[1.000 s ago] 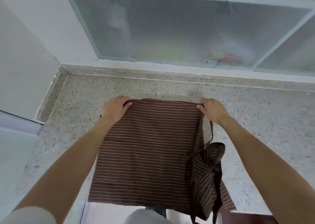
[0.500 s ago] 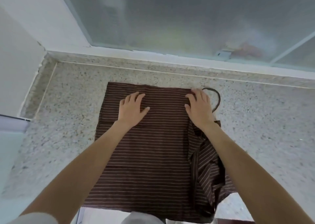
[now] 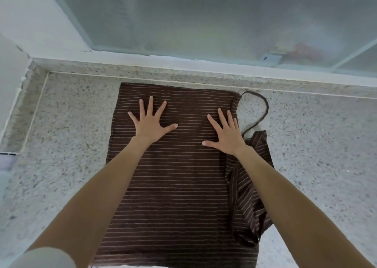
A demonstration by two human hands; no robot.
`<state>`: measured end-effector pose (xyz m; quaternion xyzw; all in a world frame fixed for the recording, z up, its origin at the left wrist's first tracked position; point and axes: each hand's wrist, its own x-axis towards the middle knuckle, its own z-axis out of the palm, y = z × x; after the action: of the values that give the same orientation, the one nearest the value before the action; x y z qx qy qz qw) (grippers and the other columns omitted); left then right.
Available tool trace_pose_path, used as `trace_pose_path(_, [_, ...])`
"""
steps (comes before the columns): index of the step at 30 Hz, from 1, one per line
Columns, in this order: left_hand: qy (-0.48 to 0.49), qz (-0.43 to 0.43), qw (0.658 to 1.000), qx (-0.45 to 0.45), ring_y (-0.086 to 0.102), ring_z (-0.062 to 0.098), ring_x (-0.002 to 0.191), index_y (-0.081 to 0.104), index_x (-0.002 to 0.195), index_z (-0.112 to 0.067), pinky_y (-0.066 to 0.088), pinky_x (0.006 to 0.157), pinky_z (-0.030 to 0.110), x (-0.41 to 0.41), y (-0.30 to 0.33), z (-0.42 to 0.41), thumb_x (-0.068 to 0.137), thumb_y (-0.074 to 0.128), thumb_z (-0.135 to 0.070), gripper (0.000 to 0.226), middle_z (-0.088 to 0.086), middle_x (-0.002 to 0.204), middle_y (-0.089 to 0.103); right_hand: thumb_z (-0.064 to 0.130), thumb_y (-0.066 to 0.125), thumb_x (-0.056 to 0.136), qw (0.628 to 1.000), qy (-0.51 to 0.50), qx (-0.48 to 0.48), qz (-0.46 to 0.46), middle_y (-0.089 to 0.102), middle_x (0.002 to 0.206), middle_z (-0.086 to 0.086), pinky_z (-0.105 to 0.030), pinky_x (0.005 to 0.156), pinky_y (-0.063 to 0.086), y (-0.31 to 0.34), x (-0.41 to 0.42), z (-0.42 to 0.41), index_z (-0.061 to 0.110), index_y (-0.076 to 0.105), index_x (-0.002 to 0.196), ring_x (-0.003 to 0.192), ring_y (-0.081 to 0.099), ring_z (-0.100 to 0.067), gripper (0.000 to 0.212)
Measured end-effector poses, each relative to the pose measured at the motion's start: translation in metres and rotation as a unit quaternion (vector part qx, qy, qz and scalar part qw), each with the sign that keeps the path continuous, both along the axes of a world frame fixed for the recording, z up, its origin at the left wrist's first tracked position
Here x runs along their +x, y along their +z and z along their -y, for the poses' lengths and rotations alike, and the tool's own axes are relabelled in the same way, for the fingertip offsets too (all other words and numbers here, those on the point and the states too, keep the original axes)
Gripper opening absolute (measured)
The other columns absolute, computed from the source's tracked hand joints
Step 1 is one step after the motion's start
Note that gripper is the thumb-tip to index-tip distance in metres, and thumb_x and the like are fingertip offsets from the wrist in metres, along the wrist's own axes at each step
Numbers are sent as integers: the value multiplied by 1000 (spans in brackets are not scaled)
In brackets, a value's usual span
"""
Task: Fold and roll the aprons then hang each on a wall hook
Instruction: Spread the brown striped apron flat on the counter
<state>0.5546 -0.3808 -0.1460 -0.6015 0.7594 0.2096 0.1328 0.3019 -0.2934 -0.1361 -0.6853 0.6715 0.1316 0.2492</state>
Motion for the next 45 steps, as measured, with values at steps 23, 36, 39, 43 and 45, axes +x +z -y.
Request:
trace_pose_path(23, [-44, -231, 972, 26, 57, 20, 103, 19, 145, -23, 51, 82, 39, -141, 30, -177, 87, 52, -54, 73, 3, 129, 49, 7, 52, 91, 872, -395, -271, 99, 67, 97, -8, -32, 65, 47, 62, -72, -186, 18, 48, 127, 78, 63, -25, 38])
trace_pose_path(36, [-171, -147, 974, -21, 25, 23, 137, 35, 141, -21, 27, 112, 42, -233, 28, -216, 93, 48, -42, 55, 4, 149, 30, 15, 57, 87, 903, -348, -244, -59, 58, 117, -18, -45, 84, 45, 33, -214, -291, 9, 58, 118, 102, 51, -37, 32])
trace_pose_path(39, [-183, -63, 981, 24, 5, 26, 143, 23, 146, -26, 16, 114, 51, -246, 24, -226, 88, 50, -56, 71, 2, 156, 9, 44, 44, 91, 942, -211, -261, 25, 61, 109, -10, -43, 86, 46, 26, -214, -289, 12, 64, 108, 102, 53, -32, 42])
trace_pose_path(43, [-170, -33, 984, 48, -10, 24, 144, 13, 148, -25, 5, 113, 57, -252, 20, -235, 82, 56, -59, 86, 1, 157, -5, 65, 45, 81, 981, 34, -176, 75, 62, 101, -3, -41, 83, 45, 18, -197, -291, 19, 60, 112, 97, 56, -26, 57])
trace_pose_path(45, [-164, -36, 986, 23, -5, 27, 144, 20, 147, -25, 6, 114, 55, -258, 20, -240, 84, 55, -56, 78, 3, 157, 2, 53, 63, 77, 982, 104, -141, 75, 62, 104, -2, -39, 86, 43, 15, -185, -293, 20, 55, 121, 99, 55, -25, 56])
